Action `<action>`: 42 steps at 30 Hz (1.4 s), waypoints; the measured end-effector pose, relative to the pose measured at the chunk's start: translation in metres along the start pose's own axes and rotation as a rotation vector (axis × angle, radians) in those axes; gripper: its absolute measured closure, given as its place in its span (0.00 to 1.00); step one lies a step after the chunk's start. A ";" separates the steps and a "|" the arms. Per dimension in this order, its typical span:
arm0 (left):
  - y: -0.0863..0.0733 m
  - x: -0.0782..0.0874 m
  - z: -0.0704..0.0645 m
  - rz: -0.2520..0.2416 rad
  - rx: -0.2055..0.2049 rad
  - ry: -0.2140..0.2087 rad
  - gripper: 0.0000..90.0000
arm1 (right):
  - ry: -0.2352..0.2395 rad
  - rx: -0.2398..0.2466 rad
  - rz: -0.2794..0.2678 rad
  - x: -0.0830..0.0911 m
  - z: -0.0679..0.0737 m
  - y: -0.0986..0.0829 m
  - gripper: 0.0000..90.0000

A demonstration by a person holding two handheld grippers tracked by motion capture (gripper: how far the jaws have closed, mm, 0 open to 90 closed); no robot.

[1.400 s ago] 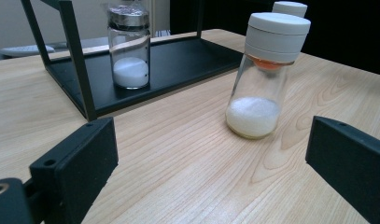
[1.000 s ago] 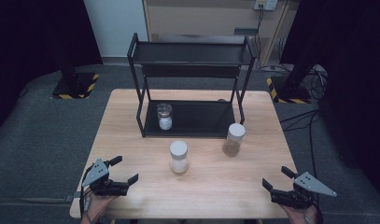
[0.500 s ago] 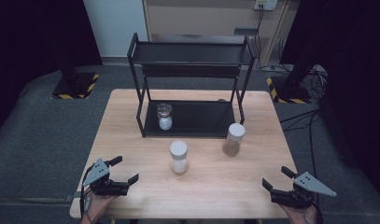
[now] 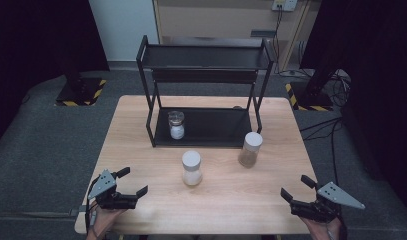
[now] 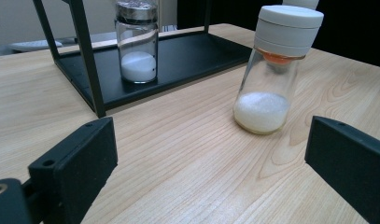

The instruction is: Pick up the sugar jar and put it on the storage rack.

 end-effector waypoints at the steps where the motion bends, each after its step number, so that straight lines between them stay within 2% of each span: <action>1: 0.000 0.000 0.000 -0.003 0.000 0.002 0.02 | 0.004 -0.004 -0.005 0.000 -0.001 0.001 0.10; 14: 0.002 -0.002 -0.001 0.016 -0.006 -0.003 0.02 | 0.071 0.011 0.011 -0.018 0.003 0.020 0.10; 24: 0.002 -0.001 -0.001 0.020 -0.004 0.004 0.02 | 0.144 0.035 0.025 -0.045 0.012 0.034 0.10; 42: 0.003 -0.002 -0.002 0.032 -0.012 0.003 0.02 | 0.272 0.032 0.044 -0.101 0.029 0.039 0.10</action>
Point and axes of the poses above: each handheld gripper's, and its own axes: x roughly backward along the jaws, y roughly out of its top, z roughly to its left, the point moved 1 cm from there along -x, roughly forward along the jaws, and after that the axes turned 15 degrees about -z, right-handed, at the moved point
